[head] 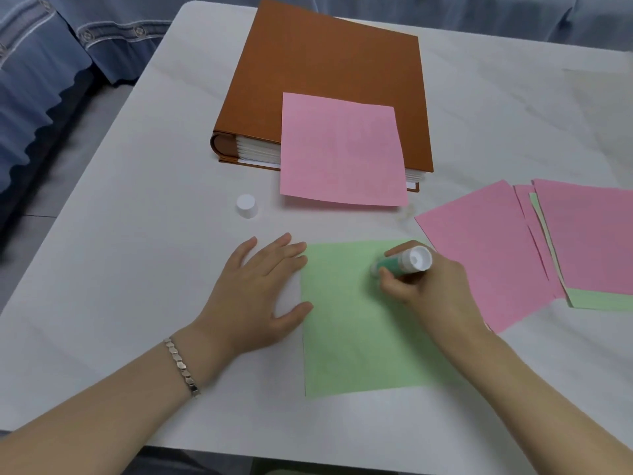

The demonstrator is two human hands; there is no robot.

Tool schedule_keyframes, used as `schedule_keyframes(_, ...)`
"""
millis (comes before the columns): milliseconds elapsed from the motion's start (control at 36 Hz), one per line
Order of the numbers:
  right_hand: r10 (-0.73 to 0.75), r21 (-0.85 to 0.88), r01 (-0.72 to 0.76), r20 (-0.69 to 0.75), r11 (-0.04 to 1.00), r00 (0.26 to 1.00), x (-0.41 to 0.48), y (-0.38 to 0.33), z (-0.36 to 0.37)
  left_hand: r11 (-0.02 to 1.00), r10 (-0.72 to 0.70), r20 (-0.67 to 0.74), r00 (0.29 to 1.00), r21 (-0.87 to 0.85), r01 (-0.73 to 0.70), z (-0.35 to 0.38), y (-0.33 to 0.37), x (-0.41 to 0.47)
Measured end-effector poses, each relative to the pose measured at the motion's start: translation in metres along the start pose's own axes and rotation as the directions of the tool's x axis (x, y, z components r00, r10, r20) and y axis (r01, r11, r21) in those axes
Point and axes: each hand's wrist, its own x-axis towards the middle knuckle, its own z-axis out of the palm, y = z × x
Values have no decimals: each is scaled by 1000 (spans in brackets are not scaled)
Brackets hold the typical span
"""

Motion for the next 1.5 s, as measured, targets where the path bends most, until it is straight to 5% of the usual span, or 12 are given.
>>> schedule_keyframes(556, 15, -108, -44, -252, 993, 968, 10, 14, -43, 1000, 0, -7, 1000, -2, 0, 1, 0, 0)
schedule_keyframes(778, -22, -45, 17, -107, 999, 994, 14, 7, -5, 1000, -12, 7, 1000, -2, 12, 0, 1, 0)
schedule_keyframes(1167, 57, -35, -71, -300, 997, 952, 3, 22, -42, 994, -107, -40, 994, -1, 107, -1, 0, -1)
schedule_keyframes(1500, -20, -6, 19, -159, 1000, 987, 7, 0, -7, 993, -104, -16, 994, -54, 103, -3, 0, -2)
